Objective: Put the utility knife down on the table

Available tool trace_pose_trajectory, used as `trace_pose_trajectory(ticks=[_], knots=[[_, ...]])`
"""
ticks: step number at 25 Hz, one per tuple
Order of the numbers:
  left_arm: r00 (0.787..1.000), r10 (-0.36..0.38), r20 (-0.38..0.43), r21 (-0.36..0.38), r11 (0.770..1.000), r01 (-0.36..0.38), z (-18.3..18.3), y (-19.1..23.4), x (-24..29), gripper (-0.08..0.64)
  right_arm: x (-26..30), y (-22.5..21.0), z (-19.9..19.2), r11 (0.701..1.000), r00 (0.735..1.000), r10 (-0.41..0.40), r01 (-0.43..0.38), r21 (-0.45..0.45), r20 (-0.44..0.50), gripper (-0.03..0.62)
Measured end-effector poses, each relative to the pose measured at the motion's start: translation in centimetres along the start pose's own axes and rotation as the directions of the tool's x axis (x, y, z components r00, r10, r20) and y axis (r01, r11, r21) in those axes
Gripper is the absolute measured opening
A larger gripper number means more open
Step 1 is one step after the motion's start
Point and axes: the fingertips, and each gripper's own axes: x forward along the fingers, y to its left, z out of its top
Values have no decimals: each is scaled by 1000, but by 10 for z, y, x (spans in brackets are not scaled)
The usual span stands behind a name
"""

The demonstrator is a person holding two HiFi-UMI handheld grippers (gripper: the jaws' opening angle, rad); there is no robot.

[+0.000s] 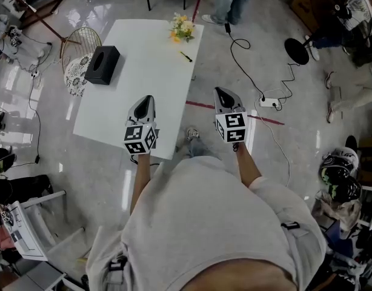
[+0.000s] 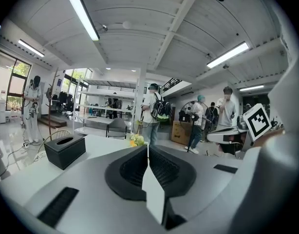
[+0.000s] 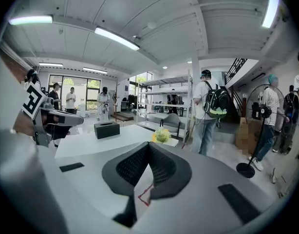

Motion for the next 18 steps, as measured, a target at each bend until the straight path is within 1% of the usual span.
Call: trace_pose_trajectory(ticks=[18], knots=[[1000, -5, 15, -1, 1000, 5, 2, -3, -10, 26, -8, 5, -1, 1000, 1000, -13, 13, 0, 2, 31]])
